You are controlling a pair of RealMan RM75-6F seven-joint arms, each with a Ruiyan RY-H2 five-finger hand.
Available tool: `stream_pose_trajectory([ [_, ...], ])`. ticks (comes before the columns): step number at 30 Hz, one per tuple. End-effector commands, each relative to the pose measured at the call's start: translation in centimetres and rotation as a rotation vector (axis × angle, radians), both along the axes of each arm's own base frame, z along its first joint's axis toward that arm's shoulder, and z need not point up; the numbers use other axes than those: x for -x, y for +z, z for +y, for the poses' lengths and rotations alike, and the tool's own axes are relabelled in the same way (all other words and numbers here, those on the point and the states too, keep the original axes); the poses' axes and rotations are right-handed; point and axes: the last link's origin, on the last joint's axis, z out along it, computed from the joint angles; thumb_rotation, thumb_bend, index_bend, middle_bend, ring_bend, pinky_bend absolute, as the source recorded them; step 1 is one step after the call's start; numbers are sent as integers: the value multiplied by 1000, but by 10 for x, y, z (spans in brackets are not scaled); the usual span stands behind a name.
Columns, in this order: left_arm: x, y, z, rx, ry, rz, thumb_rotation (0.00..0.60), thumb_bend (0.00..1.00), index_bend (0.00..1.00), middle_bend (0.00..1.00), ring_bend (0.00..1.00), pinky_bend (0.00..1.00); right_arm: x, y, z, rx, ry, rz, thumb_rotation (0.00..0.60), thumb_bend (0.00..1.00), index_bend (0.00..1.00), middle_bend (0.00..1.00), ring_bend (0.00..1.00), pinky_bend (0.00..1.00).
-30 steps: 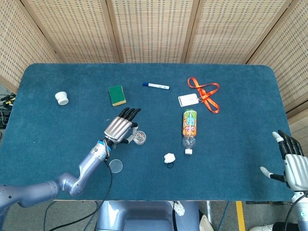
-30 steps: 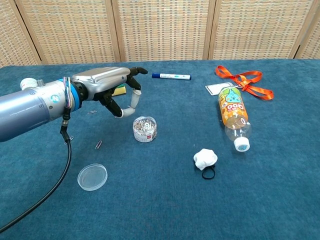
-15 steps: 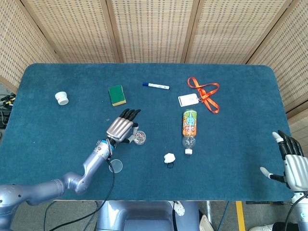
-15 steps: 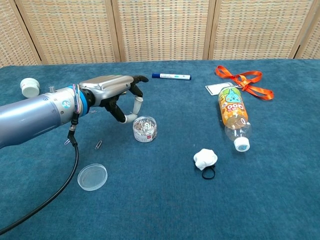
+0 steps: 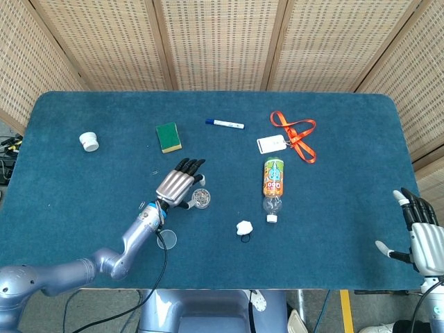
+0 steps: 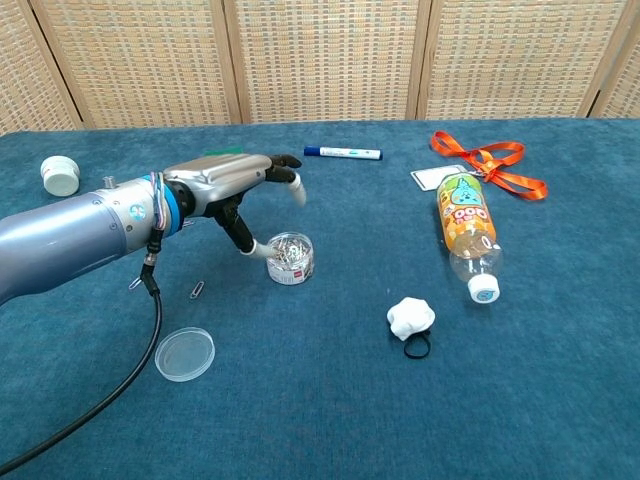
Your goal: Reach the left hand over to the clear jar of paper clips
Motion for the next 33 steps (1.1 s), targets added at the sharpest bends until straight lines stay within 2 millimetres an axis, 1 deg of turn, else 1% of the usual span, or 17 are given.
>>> stream_pose_trajectory([
  [1,1,2,0,2,3,-5,600,165,189,0,0,0,0,0,0,1,1,1,600,0,0,0,0,0],
  [4,0,6,0,0,7,-31,600,158,192,0,0,0,-1,0,1,1,3,2,600,0,0,0,0,0],
  [7,1,17,0,-19,-4,-58,600,157,187,0,0,0,-1,0,1,0,3,1,600,0,0,0,0,0],
  [9,4,37,0,-65,-13,-91,600,154,163,0,0,0,-1,0,1,1,2,0,600,0,0,0,0,0],
  [12,14,64,0,-126,-11,-120,600,117,67,0,0,0,0,1,1,2,3,-3,600,0,0,0,0,0],
  [13,23,82,-1,-167,0,-123,600,86,28,0,0,0,-1,1,1,3,4,-4,600,0,0,0,0,0],
  [14,33,96,-3,-199,13,-115,600,61,10,0,0,0,-1,2,2,4,4,-6,600,0,0,0,0,0],
  [15,56,121,-7,-265,66,-89,600,29,0,0,0,0,-1,2,2,6,6,-7,600,0,0,0,0,0],
  [17,87,154,-25,-335,157,-65,600,1,0,0,0,0,-2,3,3,7,11,-9,600,0,0,0,0,0],
  [19,117,179,-48,-405,265,-60,600,0,0,0,0,0,-3,3,5,7,15,-4,600,0,0,0,0,0],
  [22,148,199,-75,-477,346,-30,600,0,0,0,0,0,-4,2,6,7,15,2,600,0,0,0,0,0],
  [23,159,206,-88,-496,380,-22,600,0,0,0,0,0,-4,2,7,8,17,5,600,0,0,0,0,0],
  [25,176,214,-106,-497,443,-28,600,0,0,0,0,0,-4,3,9,10,19,9,600,0,0,0,0,0],
  [29,201,231,-139,-508,500,41,600,0,0,0,0,0,-6,4,12,21,25,16,600,0,0,0,0,0],
  [31,203,237,-149,-523,501,55,600,1,0,0,0,0,-7,4,14,23,28,23,600,0,0,0,0,0],
  [33,203,241,-152,-537,489,53,600,4,0,0,0,0,-8,3,14,18,27,26,600,0,0,0,0,0],
])
